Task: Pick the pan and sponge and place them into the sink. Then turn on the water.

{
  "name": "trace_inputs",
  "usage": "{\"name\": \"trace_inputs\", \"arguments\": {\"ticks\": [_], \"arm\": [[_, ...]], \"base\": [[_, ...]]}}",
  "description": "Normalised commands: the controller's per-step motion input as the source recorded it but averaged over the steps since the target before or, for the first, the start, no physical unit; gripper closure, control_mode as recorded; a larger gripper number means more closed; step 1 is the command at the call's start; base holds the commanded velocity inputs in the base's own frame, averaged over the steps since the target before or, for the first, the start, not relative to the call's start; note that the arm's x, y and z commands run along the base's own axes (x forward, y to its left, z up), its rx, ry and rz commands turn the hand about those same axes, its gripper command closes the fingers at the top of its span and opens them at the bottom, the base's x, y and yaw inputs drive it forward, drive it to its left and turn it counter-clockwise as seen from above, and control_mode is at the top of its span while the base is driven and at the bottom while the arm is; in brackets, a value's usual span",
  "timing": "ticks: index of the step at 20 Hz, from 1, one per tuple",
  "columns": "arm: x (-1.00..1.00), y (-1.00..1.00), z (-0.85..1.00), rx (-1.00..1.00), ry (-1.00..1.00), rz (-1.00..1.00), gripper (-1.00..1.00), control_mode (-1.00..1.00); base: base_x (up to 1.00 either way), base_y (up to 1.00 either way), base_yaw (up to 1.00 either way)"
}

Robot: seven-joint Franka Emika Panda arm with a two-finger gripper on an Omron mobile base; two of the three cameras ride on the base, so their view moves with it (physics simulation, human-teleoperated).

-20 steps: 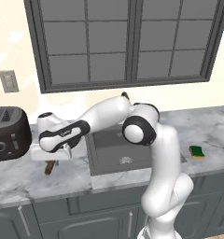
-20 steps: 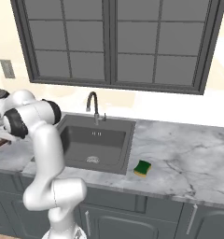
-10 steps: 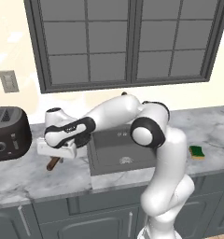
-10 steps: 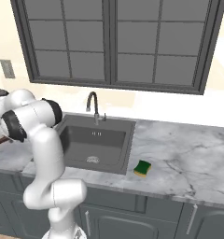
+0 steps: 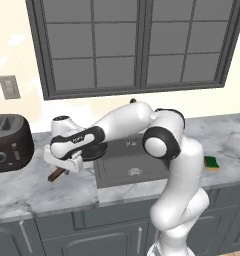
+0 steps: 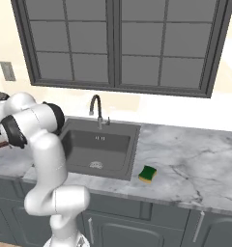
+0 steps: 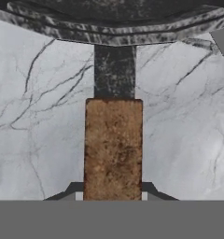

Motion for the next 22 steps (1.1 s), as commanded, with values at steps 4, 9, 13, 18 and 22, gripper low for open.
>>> {"name": "trace_inputs", "arguments": {"ticks": [4,9,13,18,22], "arm": [[-0.01,-0.33,0.12,0.00,0.00,-0.12,1.00,-1.00],[0.00,-0.37,0.13,0.00,0.01,-0.12,1.00,-1.00],[0.00,-0.37,0.08,0.00,0.02,-0.12,1.00,-1.00],[0.00,-0.35,0.02,0.00,0.02,-0.13,1.00,-1.00],[0.00,-0.33,0.00,0.00,0.02,-0.14,1.00,-1.00]], "base": [[0.00,0.00,0.00],[0.00,0.00,0.00],[0.00,0.00,0.00],[0.00,0.00,0.00],[0.00,0.00,0.00]]}}
